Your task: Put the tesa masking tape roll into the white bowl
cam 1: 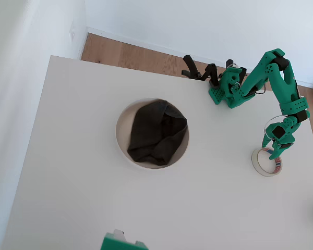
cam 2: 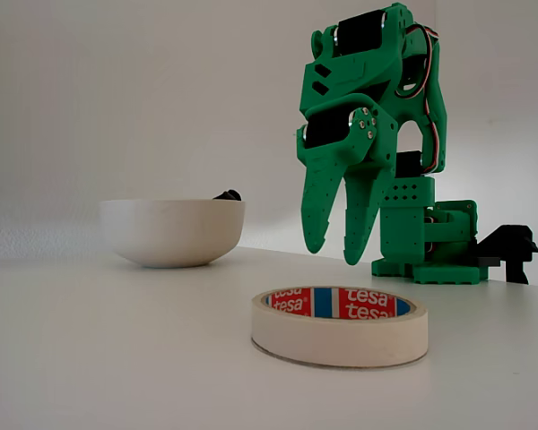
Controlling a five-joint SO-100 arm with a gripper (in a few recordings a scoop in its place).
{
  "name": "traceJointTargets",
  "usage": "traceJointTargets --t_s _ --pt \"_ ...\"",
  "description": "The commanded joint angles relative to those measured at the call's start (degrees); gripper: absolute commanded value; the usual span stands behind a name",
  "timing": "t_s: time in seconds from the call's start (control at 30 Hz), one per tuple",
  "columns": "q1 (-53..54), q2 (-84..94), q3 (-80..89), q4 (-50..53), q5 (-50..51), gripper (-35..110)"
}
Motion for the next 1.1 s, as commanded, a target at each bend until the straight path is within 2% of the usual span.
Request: traceJointTargets --t_s 0.0,0.37,1.07 --pt "-3.0 2.9 -3.6 1.3 1.8 20" --pt "-6.9 -0.3 -3.4 2.9 6.6 19" --pt "-12.4 -8.2 -3.3 -0.1 10.5 15"
